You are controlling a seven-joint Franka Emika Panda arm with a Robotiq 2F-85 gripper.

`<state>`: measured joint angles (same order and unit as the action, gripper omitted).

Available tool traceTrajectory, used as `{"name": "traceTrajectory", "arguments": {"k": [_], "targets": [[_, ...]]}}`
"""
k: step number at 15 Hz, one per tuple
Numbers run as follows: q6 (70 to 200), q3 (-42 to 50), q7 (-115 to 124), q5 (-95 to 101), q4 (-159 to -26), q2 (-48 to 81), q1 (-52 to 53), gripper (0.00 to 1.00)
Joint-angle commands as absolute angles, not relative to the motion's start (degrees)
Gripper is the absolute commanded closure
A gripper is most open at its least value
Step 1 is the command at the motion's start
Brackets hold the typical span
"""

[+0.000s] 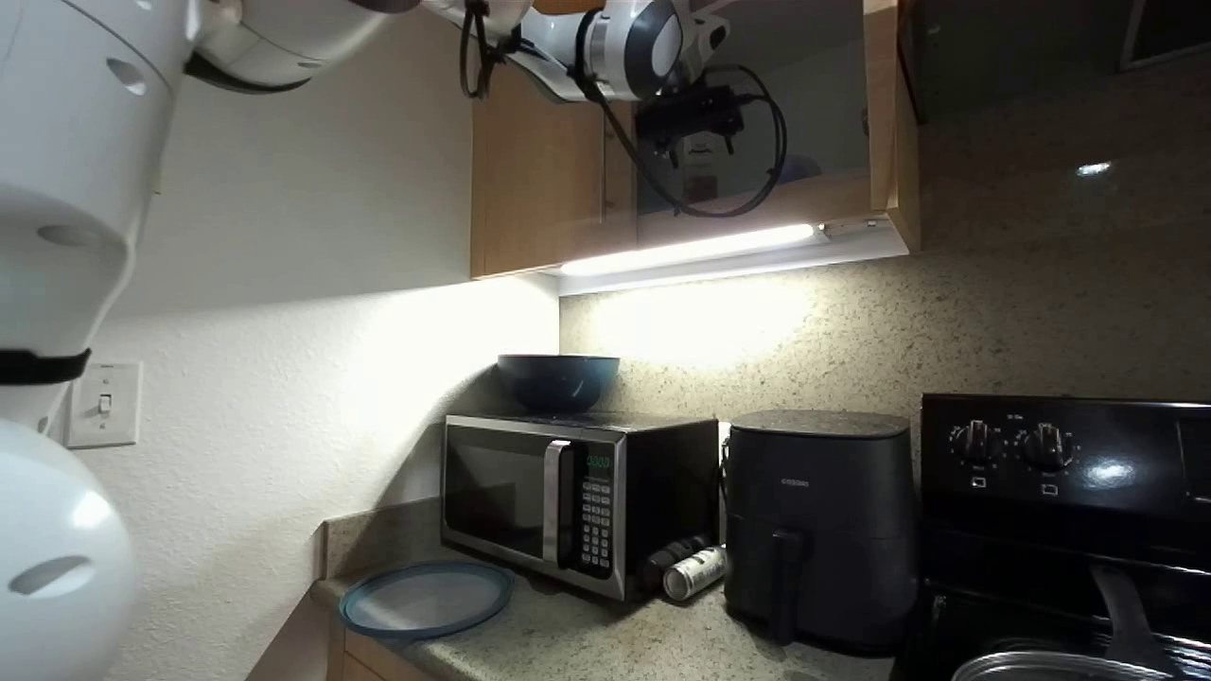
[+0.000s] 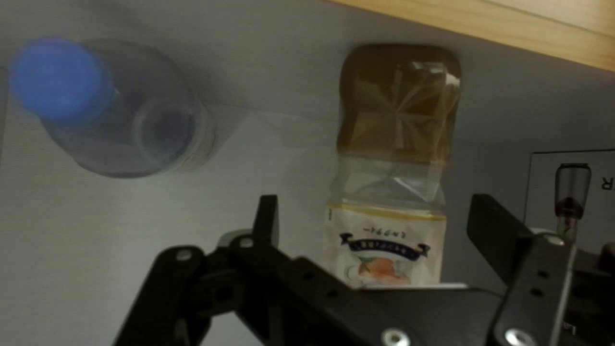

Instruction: Put the bottle in the cupboard on the microwave

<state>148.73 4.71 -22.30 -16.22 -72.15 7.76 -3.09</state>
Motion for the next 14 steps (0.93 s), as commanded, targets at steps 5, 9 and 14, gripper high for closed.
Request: {"name": "traceTrajectory", "arguments": {"k": [5,9,14], "targets": [[145.20,3.02,-31.61,-27.41,-62.47,14.34,-6.72,0.00],[139.94,1.38,-36.93,-34.44,-55.86,18.02,-8.92,0.00],[132.01,-0.34,-40.74,-40.00,-47.96,22.30,-11.29,0.00]]}}
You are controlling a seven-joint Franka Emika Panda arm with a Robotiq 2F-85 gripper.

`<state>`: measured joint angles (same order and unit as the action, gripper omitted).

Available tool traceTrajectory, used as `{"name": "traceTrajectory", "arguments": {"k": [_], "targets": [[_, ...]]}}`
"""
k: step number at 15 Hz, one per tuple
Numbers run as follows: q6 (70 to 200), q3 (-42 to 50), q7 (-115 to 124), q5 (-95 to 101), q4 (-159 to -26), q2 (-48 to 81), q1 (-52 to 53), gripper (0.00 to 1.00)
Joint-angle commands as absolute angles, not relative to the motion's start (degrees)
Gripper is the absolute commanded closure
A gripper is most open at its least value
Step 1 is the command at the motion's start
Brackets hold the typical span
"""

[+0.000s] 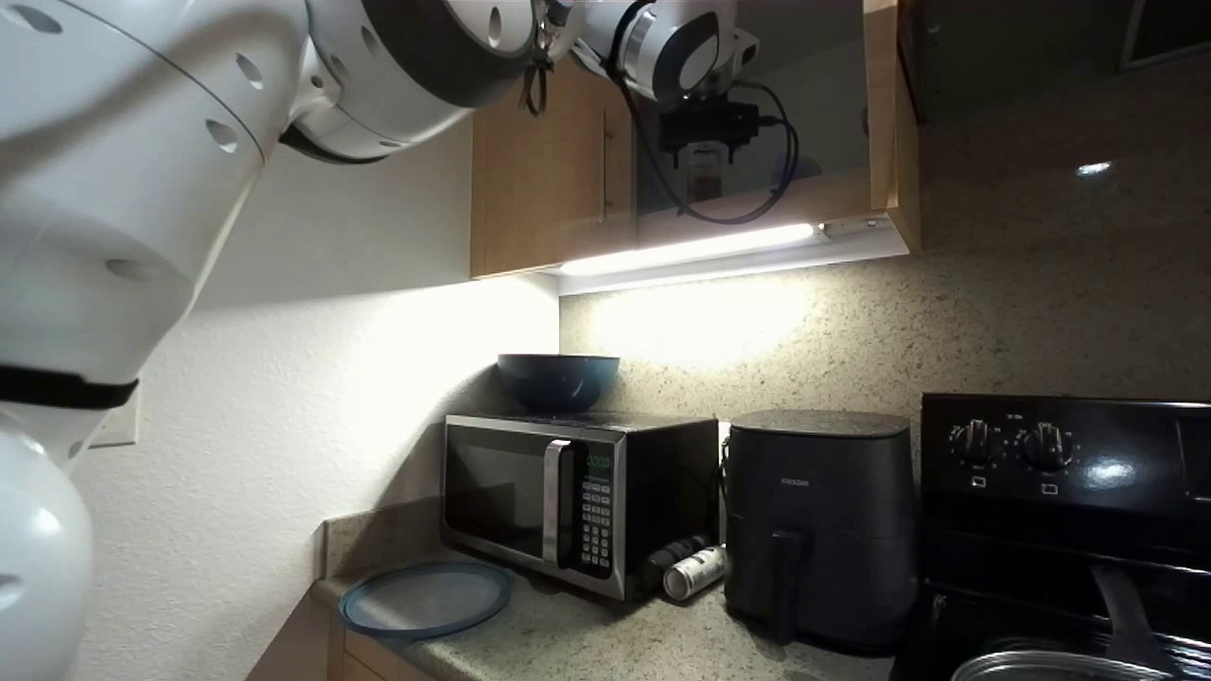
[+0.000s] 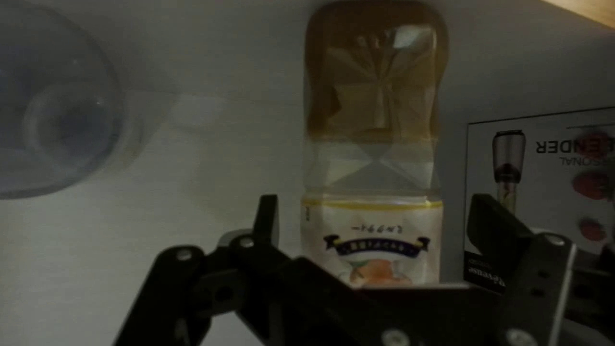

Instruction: Put the bottle in the cupboard on the microwave

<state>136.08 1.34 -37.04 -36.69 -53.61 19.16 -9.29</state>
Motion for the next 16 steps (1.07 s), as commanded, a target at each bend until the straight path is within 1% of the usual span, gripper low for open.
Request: {"name": "traceTrajectory", "arguments": {"k": [1,2,3,7,9,11,13,16], "targets": [[130.97,-0.56,-41.01,-40.33,-46.76,22.95,-11.60,0.00],[130.11,-0.85,-41.61,-40.86,-45.75,23.44,-11.91,0.25],[129.46,-1.03,-41.95,-41.03,-44.86,23.89,-12.10,0.26],[129.03,-1.18,-42.31,-40.31,-42.34,25.07,-12.28,0.53],[130.21,0.72,-38.92,-36.81,-43.00,24.49,-10.74,0.65],[131.99,3.51,-35.29,-31.00,-44.90,23.04,-8.34,0.67],[131.43,6.46,-30.16,-24.40,-47.30,20.77,-5.87,0.74],[128.47,11.67,-19.72,-13.41,-49.78,17.62,-1.76,0.74]]}}
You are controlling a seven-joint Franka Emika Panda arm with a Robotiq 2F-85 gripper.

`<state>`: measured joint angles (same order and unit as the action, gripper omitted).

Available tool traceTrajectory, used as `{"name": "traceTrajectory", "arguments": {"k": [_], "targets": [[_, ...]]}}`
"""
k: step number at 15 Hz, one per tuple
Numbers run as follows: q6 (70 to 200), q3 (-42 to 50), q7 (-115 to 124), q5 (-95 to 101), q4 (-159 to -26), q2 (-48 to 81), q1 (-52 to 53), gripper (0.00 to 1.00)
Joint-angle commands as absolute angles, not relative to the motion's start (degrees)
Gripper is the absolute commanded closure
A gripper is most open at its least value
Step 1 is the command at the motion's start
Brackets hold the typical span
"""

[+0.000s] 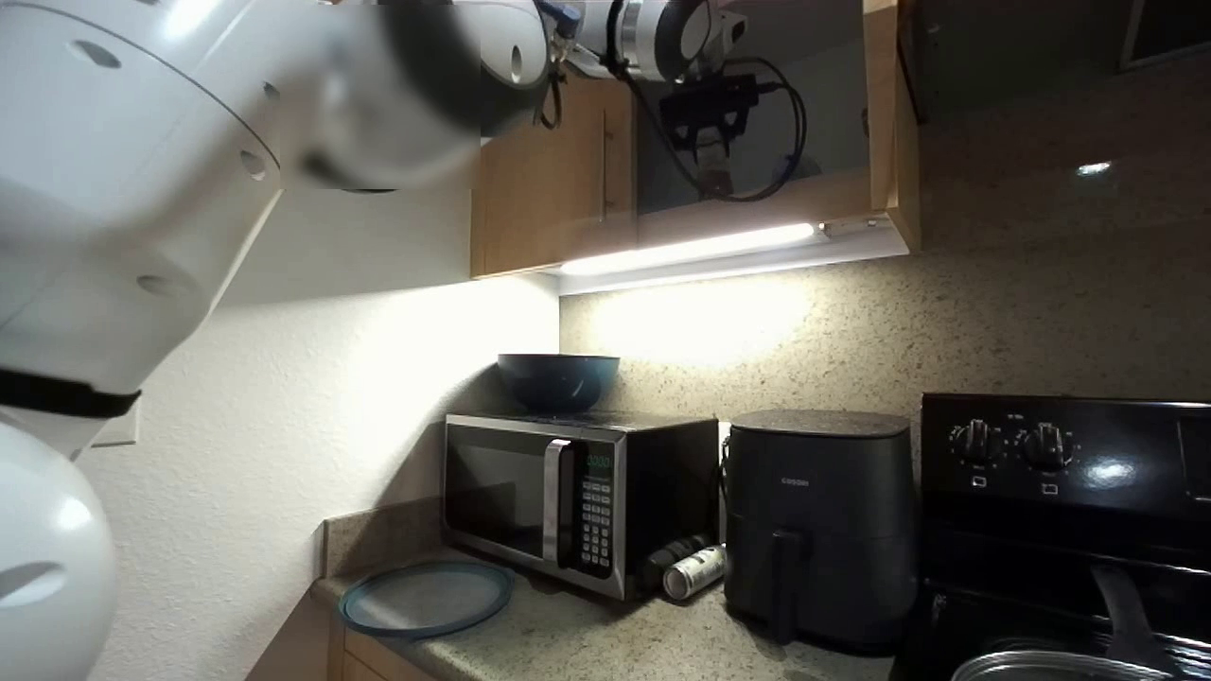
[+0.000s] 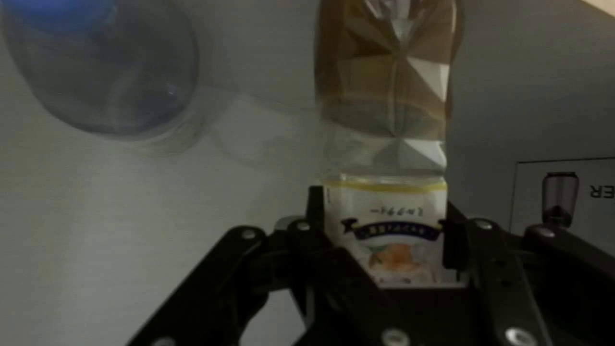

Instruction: Put the bottle in the cupboard on the microwave

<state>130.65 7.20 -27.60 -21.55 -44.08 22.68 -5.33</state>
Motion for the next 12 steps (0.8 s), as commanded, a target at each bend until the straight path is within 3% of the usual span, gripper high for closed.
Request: {"name": "traceTrajectory", "arguments": {"k": [1,4,5,10,11,12], "targets": [[127.28,13.09,-15.60,-10.67,-50.91,16.21,-0.50,0.74],[123.22,15.65,-6.10,-5.29,-53.52,12.71,2.03,0.74],[124.98,14.14,-10.68,-8.43,-47.70,17.65,0.13,0.49],[123.29,15.27,-7.69,-7.03,-50.81,14.67,1.02,0.49],[123.29,15.27,-7.66,-7.03,-50.81,14.67,1.03,0.74],[123.57,15.11,-7.96,-6.82,-51.13,14.37,1.35,0.74]]}}
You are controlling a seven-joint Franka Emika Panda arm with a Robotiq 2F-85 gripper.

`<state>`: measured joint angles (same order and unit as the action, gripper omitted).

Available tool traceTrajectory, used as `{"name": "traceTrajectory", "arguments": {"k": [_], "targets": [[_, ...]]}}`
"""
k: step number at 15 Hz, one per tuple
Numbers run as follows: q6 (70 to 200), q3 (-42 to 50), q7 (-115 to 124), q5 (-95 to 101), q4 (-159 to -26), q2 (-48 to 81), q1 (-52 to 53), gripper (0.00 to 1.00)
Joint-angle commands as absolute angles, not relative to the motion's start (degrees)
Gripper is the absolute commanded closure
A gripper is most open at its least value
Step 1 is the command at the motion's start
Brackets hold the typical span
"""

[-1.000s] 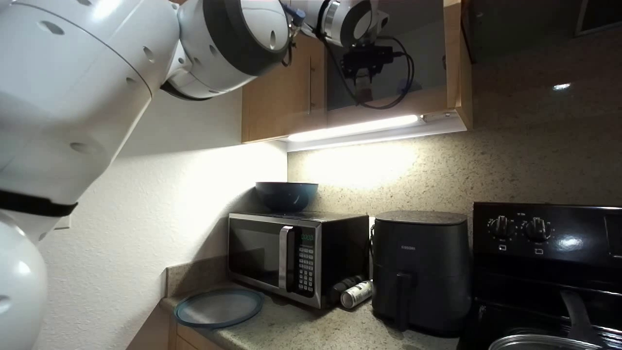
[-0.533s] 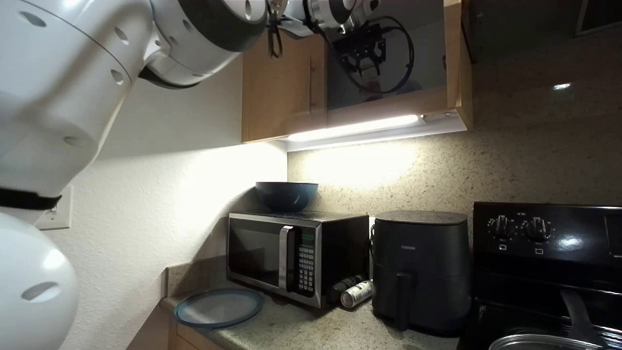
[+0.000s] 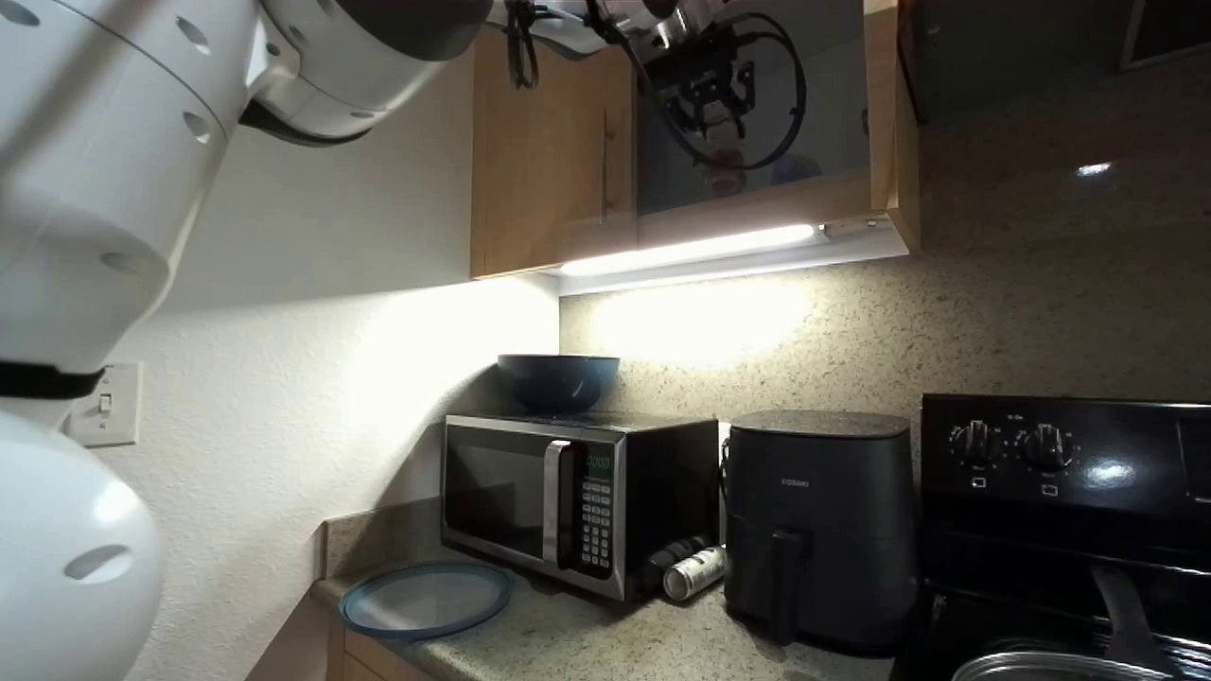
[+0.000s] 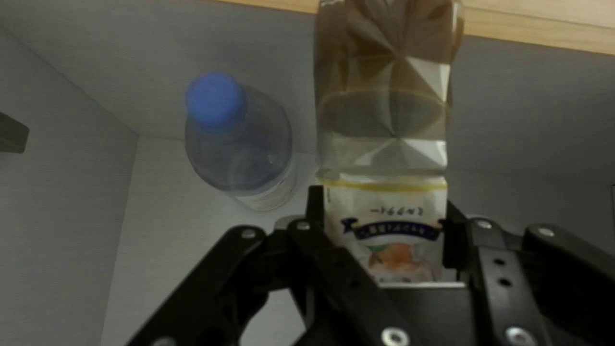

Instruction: Put the bottle in the cupboard on the microwave

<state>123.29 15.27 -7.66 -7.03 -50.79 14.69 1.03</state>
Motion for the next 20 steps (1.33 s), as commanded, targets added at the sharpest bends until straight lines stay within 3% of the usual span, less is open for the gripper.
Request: {"name": "traceTrajectory", "arguments": {"k": [1,13,14,20], "targets": [[124.58,14.83,-7.81,-6.50,-52.48,13.39,2.05,0.74],[125.29,14.42,16.23,23.29,-79.20,-5.39,14.05,0.74],[124.82,15.02,11.31,17.98,-70.79,1.02,12.84,0.49],[124.79,14.80,14.47,21.33,-77.26,-3.75,13.76,0.49]]}}
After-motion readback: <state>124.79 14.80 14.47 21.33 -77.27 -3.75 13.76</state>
